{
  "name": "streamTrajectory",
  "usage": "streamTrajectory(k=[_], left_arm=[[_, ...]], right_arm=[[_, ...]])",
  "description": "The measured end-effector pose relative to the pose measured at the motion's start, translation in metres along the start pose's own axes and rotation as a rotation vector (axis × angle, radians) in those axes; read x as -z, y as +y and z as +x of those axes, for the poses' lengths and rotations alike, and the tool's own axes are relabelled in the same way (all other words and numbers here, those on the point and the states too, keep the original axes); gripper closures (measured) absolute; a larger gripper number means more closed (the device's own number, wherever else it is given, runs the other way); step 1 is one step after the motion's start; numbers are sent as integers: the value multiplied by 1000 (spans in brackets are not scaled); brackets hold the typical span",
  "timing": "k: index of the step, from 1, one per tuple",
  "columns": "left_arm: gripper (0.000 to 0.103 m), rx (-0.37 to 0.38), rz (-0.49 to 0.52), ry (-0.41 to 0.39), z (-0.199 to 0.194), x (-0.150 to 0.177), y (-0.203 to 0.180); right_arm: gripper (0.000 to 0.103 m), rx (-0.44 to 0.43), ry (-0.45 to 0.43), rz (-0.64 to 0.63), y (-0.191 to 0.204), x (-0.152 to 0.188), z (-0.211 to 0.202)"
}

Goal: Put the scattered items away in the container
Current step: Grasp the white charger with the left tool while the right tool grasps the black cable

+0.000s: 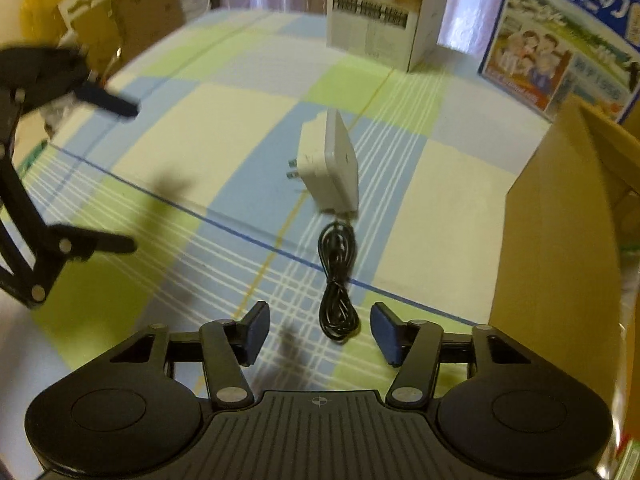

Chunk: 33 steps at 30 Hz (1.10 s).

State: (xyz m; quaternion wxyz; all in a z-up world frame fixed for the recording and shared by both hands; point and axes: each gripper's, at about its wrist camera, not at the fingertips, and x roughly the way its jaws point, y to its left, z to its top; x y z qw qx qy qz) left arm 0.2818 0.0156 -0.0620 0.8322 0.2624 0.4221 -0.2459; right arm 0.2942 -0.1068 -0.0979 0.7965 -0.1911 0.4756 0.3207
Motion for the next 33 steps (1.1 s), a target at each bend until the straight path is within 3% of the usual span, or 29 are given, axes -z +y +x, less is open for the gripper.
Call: streamTrajectory(k=[9, 16, 18, 33], left_arm=[[7, 31, 170, -26, 34, -32, 9], [9, 46, 214, -39, 51, -43, 10], [9, 58, 207, -40, 56, -44, 10], [9, 99, 273, -83, 95, -85, 1]], right_arm=[[70, -12, 63, -29, -11, -15, 28], [77, -27, 85, -15, -18, -16, 39], [88, -26, 73, -5, -17, -16, 39], [89, 12, 60, 42, -16, -5, 30]])
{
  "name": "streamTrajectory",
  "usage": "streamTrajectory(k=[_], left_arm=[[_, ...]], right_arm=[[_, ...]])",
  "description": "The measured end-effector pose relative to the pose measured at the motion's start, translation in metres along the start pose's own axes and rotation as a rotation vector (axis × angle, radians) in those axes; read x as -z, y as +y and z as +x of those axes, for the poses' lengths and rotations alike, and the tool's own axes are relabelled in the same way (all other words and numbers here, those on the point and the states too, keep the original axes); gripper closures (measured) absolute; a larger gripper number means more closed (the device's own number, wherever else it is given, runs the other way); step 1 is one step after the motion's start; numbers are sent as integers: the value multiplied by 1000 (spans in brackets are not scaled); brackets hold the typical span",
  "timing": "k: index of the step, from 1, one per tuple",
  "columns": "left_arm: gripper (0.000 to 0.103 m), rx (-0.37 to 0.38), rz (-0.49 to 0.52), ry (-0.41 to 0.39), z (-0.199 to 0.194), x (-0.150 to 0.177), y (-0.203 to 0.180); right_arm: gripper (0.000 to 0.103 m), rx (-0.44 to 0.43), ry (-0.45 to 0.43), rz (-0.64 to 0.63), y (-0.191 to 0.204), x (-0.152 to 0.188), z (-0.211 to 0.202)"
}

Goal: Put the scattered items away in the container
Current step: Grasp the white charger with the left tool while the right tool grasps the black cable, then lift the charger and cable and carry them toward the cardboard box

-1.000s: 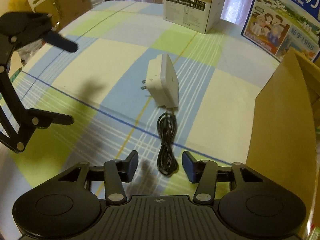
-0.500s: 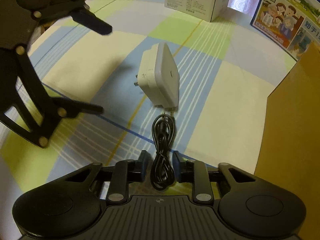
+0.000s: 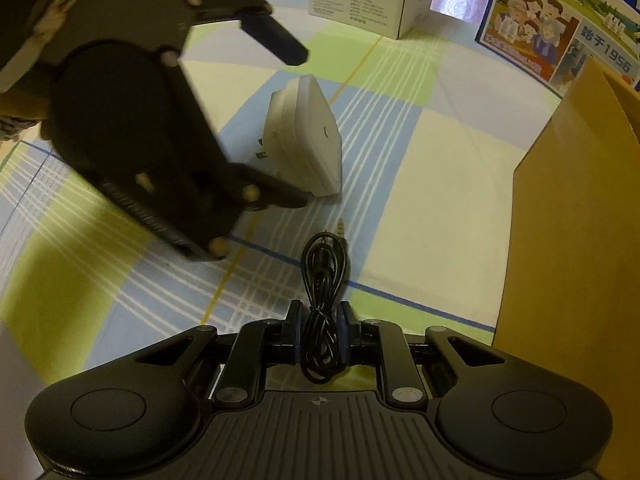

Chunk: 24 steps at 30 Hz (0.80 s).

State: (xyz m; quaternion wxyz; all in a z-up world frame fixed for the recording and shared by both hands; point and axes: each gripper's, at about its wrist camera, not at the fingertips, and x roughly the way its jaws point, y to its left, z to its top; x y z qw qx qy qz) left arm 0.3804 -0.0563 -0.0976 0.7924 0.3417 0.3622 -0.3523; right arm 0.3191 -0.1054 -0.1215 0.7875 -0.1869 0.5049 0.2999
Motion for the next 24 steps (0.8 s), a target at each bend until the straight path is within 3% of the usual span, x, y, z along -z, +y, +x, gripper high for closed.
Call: streamTrajectory(k=[4, 5, 6, 14, 24], left_arm=[[11, 7, -25, -14, 8, -6, 4], [20, 15, -38, -11, 11, -7, 5], [37, 23, -49, -1, 12, -8, 5], [41, 5, -145, 27, -19, 16, -6], [41, -19, -383, 54, -90, 77, -63]], right_arm=[[89, -4, -1, 6, 0, 1, -1], [89, -2, -1, 6, 0, 1, -2], [89, -1, -1, 6, 0, 2, -2], [89, -19, -6, 23, 4, 13, -10], [93, -82, -23, 70, 28, 52, -45]])
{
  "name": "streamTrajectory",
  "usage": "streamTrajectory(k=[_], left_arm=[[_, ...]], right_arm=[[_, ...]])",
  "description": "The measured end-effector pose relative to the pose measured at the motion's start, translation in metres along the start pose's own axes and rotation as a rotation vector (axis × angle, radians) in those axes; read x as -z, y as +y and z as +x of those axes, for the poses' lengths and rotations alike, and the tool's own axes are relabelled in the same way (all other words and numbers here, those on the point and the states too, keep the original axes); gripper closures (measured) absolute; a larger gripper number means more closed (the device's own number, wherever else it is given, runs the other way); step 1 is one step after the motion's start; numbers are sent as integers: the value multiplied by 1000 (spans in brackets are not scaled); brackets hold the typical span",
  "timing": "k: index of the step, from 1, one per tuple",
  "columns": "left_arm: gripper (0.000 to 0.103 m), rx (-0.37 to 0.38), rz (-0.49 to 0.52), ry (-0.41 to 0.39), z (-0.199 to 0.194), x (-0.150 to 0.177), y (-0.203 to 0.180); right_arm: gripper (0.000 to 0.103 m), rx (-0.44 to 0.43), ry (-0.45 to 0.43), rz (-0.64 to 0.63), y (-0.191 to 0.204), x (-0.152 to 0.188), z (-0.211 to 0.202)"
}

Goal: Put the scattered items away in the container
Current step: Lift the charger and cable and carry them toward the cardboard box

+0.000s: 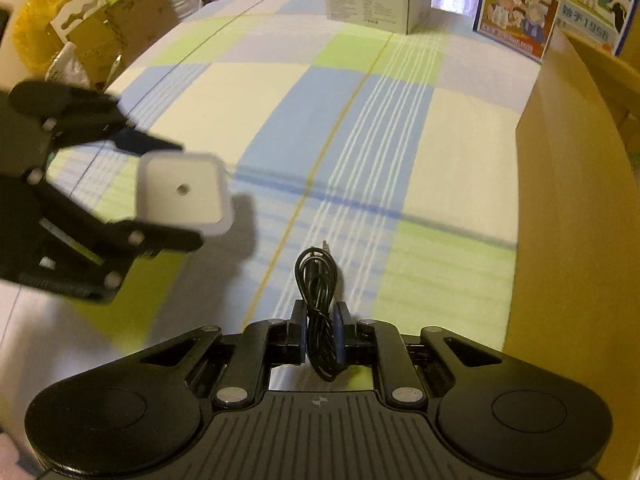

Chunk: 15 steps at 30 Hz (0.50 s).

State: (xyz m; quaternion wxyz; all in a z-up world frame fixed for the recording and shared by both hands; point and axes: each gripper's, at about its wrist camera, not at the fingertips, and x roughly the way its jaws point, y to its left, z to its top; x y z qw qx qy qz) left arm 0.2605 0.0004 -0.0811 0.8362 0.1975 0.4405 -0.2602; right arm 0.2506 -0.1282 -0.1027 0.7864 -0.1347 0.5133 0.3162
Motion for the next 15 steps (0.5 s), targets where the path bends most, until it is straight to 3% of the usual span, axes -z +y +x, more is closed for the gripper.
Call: streamTrajectory(k=[4, 8, 13, 15], left_arm=[[41, -6, -38, -5, -20, 32, -18], [41, -24, -67, -29, -28, 53, -30], [36, -41, -127, -98, -28, 67, -38], [33, -51, -153, -124, -28, 69, -38]], right_arm=[[93, -49, -6, 43, 2, 21, -6], [92, -37, -52, 47, 0, 36, -5], [81, -29, -141, 59, -1, 50, -3], [71, -19, -169, 43, 2, 52, -2]])
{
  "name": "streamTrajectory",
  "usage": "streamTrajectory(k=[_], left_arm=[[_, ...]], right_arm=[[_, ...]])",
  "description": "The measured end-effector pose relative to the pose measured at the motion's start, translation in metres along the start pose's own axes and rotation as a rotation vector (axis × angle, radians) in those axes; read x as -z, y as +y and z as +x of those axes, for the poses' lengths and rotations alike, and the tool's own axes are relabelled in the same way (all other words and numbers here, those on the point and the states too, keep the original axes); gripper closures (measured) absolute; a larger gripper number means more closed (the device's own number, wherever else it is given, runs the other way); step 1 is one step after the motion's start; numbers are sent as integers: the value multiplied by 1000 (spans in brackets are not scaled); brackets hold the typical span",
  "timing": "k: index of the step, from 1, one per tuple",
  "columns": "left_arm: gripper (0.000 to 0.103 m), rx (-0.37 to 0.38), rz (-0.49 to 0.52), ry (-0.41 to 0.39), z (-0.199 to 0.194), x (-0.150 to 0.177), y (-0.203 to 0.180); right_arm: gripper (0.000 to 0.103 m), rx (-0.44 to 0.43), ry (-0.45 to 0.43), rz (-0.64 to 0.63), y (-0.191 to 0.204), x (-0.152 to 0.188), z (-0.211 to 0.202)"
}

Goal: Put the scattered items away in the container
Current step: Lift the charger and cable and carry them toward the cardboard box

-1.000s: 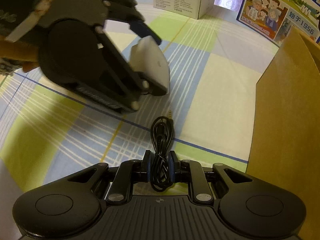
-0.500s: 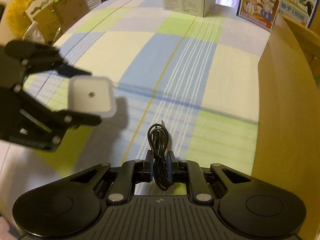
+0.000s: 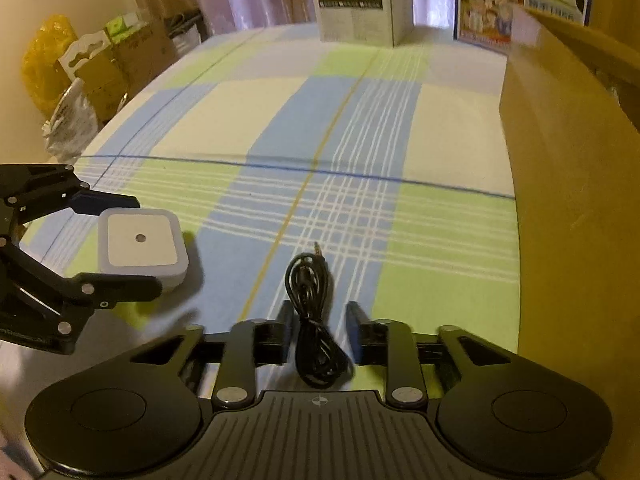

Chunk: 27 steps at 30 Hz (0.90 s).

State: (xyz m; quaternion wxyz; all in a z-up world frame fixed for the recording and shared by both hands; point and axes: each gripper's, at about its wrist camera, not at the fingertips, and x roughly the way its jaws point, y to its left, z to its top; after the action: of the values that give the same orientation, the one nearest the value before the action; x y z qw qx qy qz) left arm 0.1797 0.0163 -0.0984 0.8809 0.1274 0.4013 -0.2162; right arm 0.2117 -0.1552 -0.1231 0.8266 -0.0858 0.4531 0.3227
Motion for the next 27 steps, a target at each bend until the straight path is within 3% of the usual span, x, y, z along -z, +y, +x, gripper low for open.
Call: streamTrajectory(k=[9, 15, 23, 24, 27], left_arm=[[32, -33, -51, -67, 3, 10, -2], [32, -5, -100, -84, 5, 12, 6], [32, -8, -36, -64, 13, 12, 2], [38, -11, -37, -63, 14, 12, 3], [42, -6, -77, -69, 14, 13, 6]], right_arm=[[71, 56, -34, -160, 20, 9, 8], [71, 52, -35, -146, 19, 12, 6], [71, 43, -48, -134, 18, 14, 4], [71, 42, -50, -132, 18, 14, 4], [71, 42, -52, -133, 18, 13, 5]])
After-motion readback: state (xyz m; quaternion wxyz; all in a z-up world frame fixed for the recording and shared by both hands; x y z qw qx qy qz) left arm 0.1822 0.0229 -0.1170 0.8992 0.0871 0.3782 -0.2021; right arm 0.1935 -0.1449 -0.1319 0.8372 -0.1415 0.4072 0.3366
